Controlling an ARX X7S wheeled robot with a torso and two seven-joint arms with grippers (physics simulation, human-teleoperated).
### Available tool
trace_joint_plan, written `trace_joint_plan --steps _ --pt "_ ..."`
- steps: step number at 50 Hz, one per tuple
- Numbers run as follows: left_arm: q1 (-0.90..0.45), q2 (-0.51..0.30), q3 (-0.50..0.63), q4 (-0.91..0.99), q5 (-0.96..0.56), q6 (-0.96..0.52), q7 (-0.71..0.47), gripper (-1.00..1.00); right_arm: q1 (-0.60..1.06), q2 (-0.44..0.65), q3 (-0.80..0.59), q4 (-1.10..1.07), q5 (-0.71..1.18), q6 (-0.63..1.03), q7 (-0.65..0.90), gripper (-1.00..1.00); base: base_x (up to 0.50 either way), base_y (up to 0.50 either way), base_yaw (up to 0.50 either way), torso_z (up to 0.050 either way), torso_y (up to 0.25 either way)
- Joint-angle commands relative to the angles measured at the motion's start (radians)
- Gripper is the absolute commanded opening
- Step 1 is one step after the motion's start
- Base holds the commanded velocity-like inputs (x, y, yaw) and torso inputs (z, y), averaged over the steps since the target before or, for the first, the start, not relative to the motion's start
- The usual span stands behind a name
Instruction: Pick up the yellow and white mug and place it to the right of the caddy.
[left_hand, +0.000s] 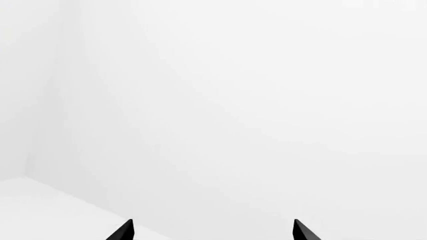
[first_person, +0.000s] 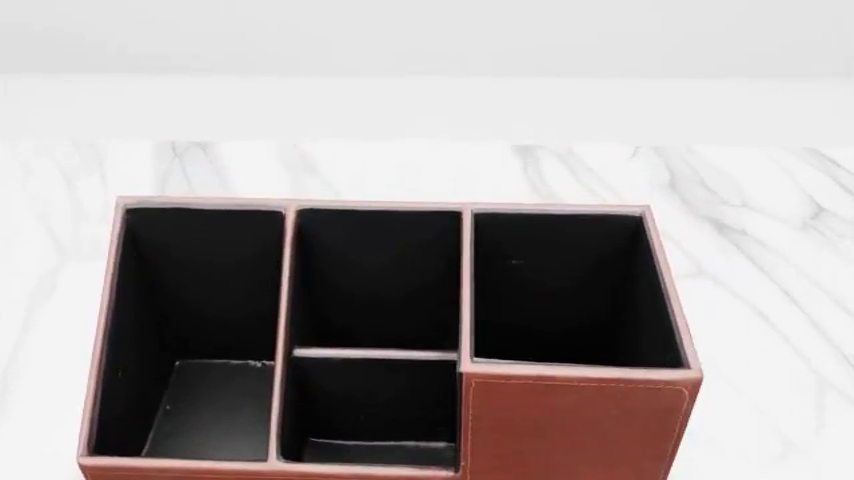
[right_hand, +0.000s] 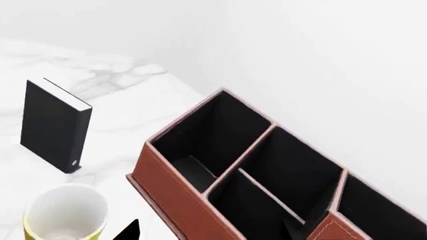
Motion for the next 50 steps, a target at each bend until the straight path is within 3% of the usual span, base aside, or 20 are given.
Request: trace_joint_plan --steps 1,12,24,36,50 --pt "-0.005 0.004 0.013 0.0 0.006 0.0 0.0 1.0 -0.095 -0.056 0.027 0.0 -0.016 0.057 0.0 1.0 0.0 0.0 0.0 0.0 0.0" --pt "0.001 0.004 0.002 0.0 -0.003 0.0 0.0 1.0 -0.258 -0.095 0.122 0.0 -0.051 0.149 0.0 1.0 0.0 0.0 0.0 0.0 0.0" --pt "0.003 0.005 -0.008 0.0 -0.012 0.0 0.0 1.0 -0.177 -0.133 0.023 0.0 -0.067 0.047 0.0 1.0 0.0 0.0 0.0 0.0 0.0" --pt "-0.008 0.014 0.024 0.0 0.009 0.0 0.0 1.0 -0.18 -0.171 0.013 0.0 -0.021 0.021 0.0 1.0 0.0 0.0 0.0 0.0 0.0" --pt "-0.011 0.015 0.03 0.0 0.01 0.0 0.0 1.0 -0.116 -0.284 -0.115 0.001 0.026 -0.123 -0.013 1.0 0.0 0.0 0.0 0.0 0.0"
